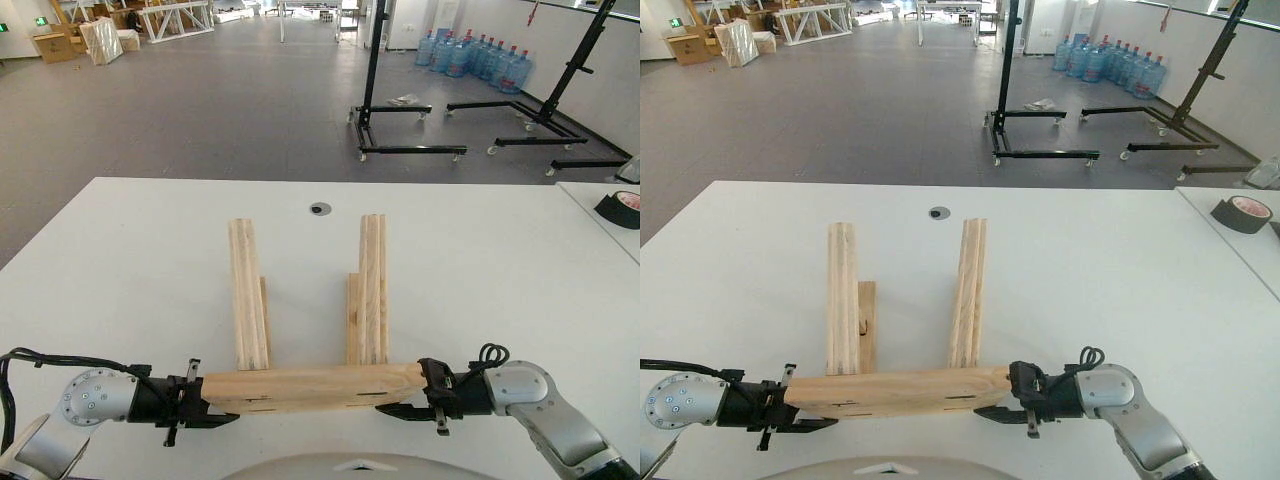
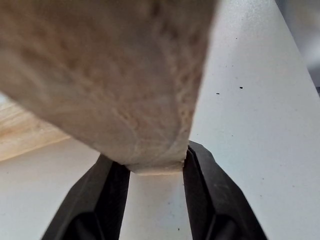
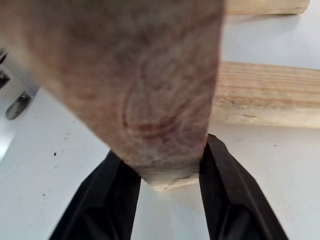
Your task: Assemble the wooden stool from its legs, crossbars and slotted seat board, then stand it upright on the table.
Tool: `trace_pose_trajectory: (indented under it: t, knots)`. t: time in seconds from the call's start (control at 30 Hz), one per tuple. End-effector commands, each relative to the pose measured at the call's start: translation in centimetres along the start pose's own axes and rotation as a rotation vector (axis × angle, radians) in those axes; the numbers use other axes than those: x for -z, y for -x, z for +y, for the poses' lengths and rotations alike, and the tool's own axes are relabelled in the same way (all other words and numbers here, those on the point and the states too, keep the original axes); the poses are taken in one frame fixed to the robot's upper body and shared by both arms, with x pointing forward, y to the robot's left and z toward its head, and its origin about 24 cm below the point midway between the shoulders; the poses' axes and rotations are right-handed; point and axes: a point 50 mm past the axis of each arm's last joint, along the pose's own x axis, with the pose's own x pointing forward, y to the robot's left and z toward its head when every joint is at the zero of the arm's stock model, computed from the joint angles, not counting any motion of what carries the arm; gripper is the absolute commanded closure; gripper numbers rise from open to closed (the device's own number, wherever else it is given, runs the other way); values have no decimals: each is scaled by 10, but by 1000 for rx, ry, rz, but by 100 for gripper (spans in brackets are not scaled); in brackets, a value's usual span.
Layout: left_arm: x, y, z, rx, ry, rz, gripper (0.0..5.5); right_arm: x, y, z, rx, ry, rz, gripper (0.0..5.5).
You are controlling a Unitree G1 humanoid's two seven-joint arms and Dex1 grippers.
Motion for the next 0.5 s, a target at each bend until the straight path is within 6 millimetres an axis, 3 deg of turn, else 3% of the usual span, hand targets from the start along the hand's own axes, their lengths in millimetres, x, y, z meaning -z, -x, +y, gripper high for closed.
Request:
trace_pose_trajectory:
  t: [0.03, 0.33, 0.5]
  knots:
    - [-13, -7, 4, -15, -30, -71, 407, -6, -4, -4, 8, -15, -44, 398]
    - [-38, -11, 1, -38, 92, -240, 411, -14, 5, -12, -3, -60, -56, 398]
    - [-39, -15, 1, -34, 80, -242, 411, -19, 4, -16, -11, -71, -65, 398]
